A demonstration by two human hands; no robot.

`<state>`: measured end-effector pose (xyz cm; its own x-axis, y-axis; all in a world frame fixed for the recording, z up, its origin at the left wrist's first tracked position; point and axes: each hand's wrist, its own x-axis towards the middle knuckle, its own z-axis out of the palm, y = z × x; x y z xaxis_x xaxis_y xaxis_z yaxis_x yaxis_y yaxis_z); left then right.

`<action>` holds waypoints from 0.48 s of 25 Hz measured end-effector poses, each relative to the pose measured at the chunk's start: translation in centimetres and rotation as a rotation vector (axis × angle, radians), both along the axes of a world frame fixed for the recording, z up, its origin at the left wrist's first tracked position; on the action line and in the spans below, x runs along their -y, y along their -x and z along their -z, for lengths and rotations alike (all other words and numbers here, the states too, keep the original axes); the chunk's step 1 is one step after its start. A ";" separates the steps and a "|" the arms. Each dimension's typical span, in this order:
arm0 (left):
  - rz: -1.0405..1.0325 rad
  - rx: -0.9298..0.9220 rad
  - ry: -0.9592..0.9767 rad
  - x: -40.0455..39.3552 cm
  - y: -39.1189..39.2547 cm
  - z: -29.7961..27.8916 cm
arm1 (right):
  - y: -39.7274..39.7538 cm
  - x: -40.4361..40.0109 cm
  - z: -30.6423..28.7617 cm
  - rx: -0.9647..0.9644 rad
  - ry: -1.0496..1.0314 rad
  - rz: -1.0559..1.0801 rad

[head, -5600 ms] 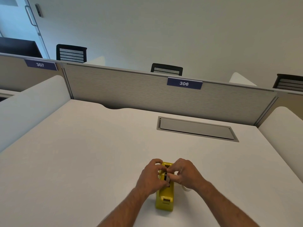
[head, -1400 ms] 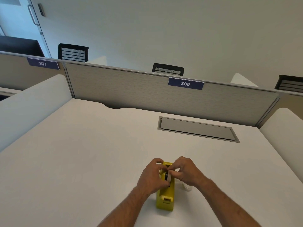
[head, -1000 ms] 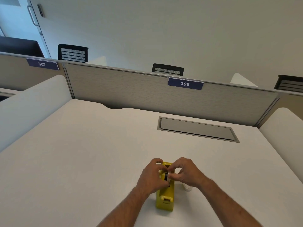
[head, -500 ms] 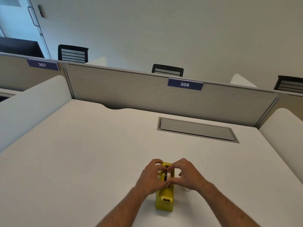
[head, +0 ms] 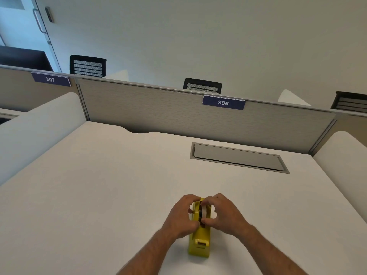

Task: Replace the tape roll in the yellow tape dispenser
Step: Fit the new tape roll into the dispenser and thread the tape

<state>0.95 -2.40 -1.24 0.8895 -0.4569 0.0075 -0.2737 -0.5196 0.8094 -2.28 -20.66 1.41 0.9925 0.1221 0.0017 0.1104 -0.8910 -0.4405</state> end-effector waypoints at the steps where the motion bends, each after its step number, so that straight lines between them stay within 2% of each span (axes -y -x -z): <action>1: 0.003 -0.001 0.002 0.0 0.0 0.0 | 0.0 0.0 0.1 0.011 -0.021 -0.006; 6: 0.001 0.053 -0.016 0.1 0.4 0.0 | 0.0 -0.2 0.0 0.063 -0.083 -0.041; 12: -0.075 0.132 0.002 0.7 1.0 0.1 | 0.3 -0.4 -0.5 0.079 -0.270 0.042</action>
<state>-0.07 -3.11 -1.34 0.9123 -0.3892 0.1270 -0.3381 -0.5411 0.7700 -2.62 -20.27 1.93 0.9922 0.0651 0.1064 0.1192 -0.7468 -0.6543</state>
